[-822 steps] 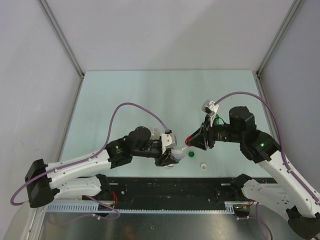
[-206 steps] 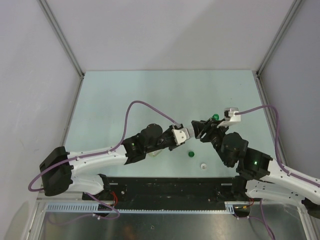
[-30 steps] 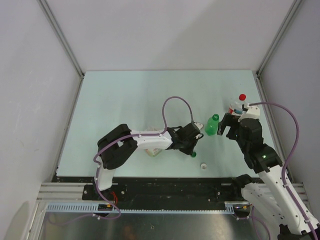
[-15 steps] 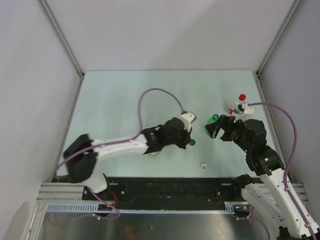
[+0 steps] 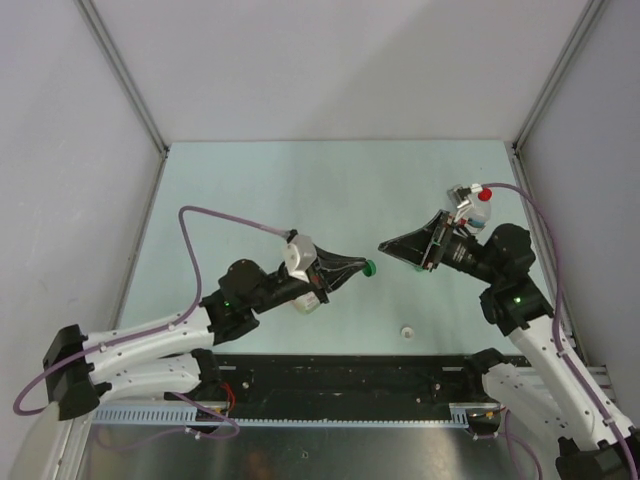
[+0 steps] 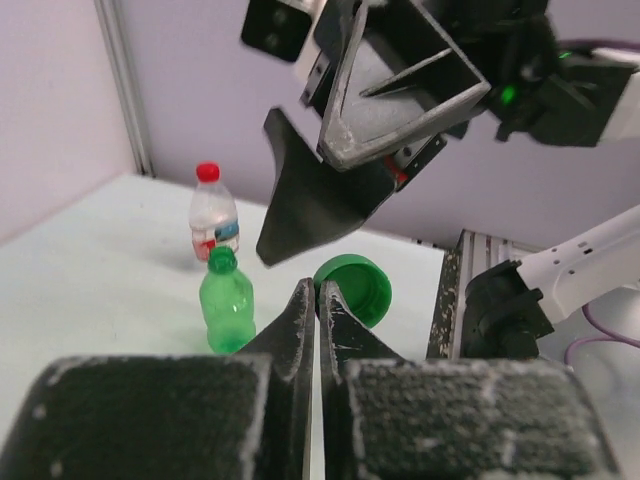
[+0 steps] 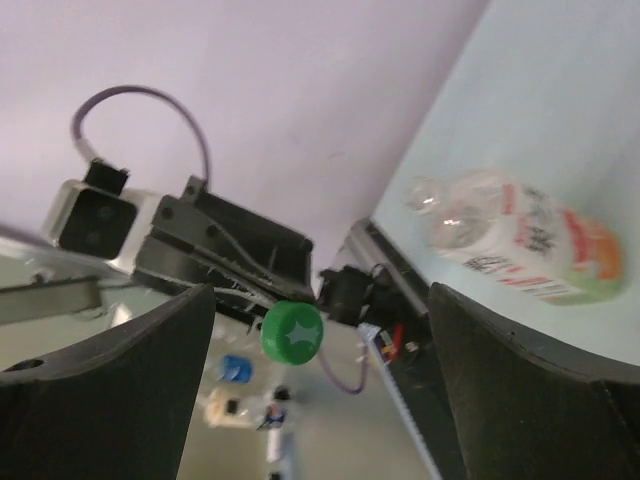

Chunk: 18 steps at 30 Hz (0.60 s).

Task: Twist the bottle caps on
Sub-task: Place the bottle cap at the center of the board.

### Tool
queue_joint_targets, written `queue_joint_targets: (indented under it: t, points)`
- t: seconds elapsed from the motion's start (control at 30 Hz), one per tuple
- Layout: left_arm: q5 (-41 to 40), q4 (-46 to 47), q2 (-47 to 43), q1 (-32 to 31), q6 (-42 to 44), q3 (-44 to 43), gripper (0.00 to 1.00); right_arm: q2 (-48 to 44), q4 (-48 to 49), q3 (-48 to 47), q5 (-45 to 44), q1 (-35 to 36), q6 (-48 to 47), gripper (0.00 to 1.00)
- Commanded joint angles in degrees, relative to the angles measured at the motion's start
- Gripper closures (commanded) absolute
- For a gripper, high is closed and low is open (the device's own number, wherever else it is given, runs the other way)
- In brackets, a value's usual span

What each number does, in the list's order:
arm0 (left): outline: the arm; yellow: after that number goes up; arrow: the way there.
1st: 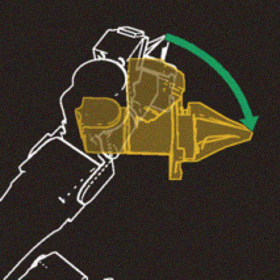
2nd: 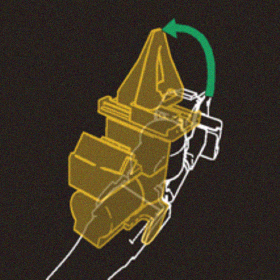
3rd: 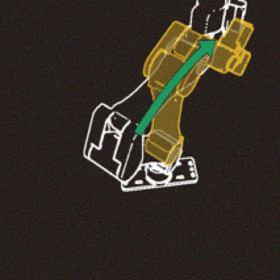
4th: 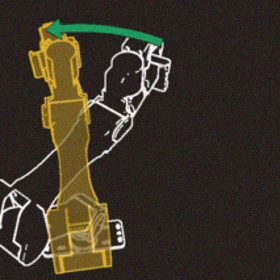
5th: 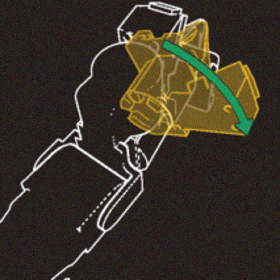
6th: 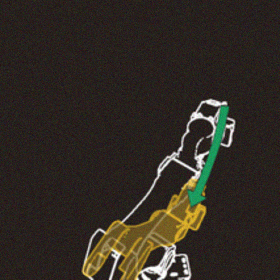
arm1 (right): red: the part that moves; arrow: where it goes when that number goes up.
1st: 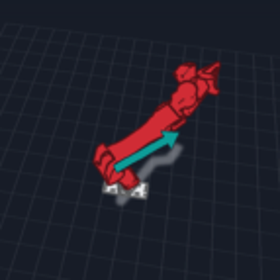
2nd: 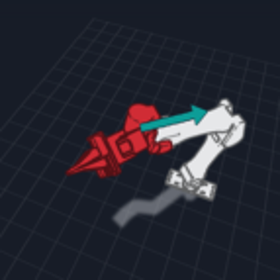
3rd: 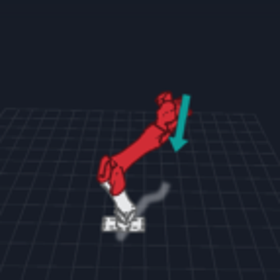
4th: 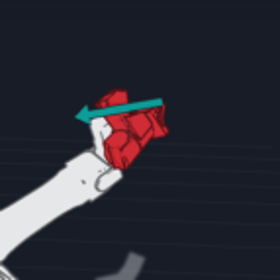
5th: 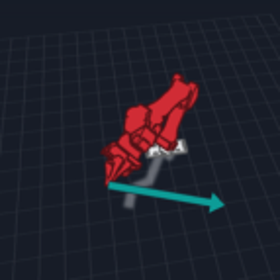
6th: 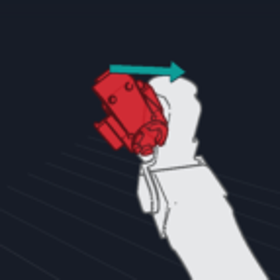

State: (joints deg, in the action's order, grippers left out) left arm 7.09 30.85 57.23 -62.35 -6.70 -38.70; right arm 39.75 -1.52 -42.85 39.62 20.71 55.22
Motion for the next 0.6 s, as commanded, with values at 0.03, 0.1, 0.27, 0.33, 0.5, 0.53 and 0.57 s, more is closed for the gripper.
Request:
queue_joint_targets:
  t: [0.03,0.1,0.27,0.33,0.5,0.53,0.57]
  points:
    - [3.6,11.5,-3.9,-0.3,5.8,2.1,1.00,2.7,16.6,-0.1,7.8,4.8,13.3,0.09]
    - [4.1,13.0,-4.3,-0.2,6.2,2.3,1.00,3.8,17.3,-0.1,7.4,6.5,14.6,0.11]
    - [4.2,14.9,-4.5,-0.3,7.3,2.5,1.00,6.4,20.9,-0.1,7.6,11.2,16.9,0.20]
    - [4.3,15.1,-4.7,-0.2,7.9,2.6,1.00,6.7,21.7,-0.1,7.1,12.7,17.2,0.23]
    - [5.7,15.7,-5.3,-0.3,8.3,3.2,1.00,6.4,21.8,-0.1,4.5,13.9,17.6,0.28]
    - [5.6,15.7,-5.3,-0.2,8.5,3.2,1.00,6.3,22.0,-0.1,4.2,14.1,17.9,0.30]
    - [5.5,15.7,-5.4,-0.2,8.6,3.2,1.00,6.2,22.0,-0.1,3.9,14.1,18.1,0.31]
